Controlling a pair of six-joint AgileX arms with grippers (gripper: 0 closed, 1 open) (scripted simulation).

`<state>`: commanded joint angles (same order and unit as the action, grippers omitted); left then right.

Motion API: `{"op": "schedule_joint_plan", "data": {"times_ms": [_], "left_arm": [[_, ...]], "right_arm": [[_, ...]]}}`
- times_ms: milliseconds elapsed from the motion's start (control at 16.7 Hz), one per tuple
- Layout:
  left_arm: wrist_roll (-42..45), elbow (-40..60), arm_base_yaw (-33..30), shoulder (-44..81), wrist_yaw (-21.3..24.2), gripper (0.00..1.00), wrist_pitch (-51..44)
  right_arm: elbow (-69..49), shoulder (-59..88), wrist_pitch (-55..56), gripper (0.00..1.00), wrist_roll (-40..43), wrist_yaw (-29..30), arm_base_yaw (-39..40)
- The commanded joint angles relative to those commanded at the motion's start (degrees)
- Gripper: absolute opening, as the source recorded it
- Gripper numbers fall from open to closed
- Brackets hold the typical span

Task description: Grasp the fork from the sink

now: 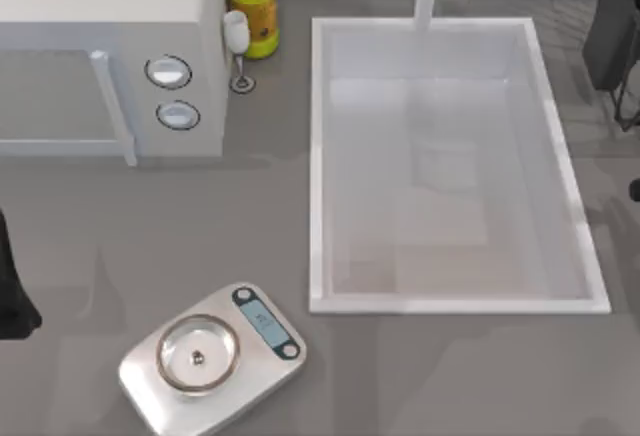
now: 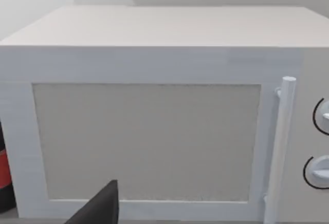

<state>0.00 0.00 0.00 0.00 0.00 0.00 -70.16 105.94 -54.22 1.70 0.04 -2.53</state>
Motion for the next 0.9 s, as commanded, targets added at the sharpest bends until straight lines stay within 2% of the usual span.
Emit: {"op": "schedule_joint_plan", "data": {"times_ms": [720,900], "left_arm": [[0.0,0.0,0.0,0.0,0.0,1.00,0.0],[0.0,0.0,0.0,0.0,0.0,1.00,0.0]], "right_arm": [[0.0,0.0,0.0,0.98,0.0,0.0,0.0],[0.0,0.0,0.0,1.00,0.0,0.0,0.0]]}}
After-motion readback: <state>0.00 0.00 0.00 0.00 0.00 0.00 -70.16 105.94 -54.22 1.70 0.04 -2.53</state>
